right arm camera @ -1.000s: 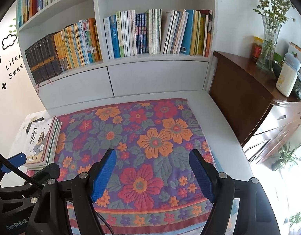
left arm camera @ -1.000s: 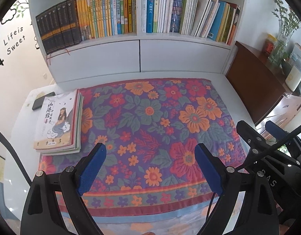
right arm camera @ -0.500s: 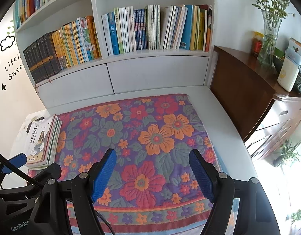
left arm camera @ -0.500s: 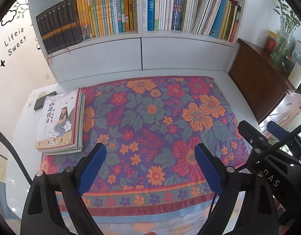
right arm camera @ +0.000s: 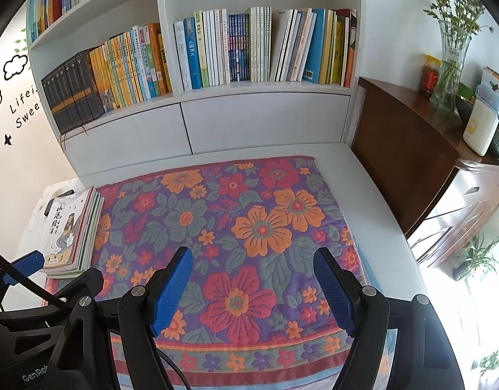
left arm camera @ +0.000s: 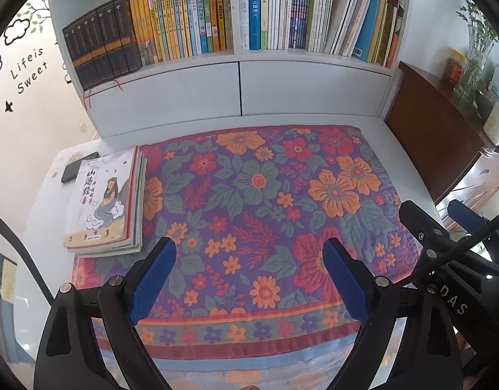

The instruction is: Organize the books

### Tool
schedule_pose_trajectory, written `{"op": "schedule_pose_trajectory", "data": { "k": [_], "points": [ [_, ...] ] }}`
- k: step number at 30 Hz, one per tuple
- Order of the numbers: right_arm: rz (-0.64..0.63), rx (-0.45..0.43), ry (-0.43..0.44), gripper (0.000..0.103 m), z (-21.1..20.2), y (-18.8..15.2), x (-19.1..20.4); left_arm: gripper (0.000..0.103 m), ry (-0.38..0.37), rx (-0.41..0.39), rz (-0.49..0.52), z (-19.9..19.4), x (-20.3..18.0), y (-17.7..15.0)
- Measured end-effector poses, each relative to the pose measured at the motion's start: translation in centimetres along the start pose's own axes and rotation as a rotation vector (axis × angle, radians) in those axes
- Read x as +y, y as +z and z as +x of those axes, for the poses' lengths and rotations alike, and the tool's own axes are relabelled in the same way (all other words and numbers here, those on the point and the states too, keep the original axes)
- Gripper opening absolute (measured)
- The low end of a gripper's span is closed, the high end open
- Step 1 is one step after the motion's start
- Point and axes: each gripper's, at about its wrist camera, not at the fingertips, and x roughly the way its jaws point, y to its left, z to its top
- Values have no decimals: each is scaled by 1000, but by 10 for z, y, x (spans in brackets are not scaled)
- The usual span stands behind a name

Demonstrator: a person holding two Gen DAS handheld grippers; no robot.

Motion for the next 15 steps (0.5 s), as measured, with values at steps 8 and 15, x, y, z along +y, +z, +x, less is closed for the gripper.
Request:
{"op": "schedule_pose_trajectory", "data": {
  "k": [8, 15],
  "points": [
    [2, 11, 1, 75, 3, -1, 1, 91, -1, 7, -1, 3, 1, 0],
    [-3, 16, -5, 75, 4, 0, 1, 91, 10, -1, 12, 4, -1, 4]
  ]
}}
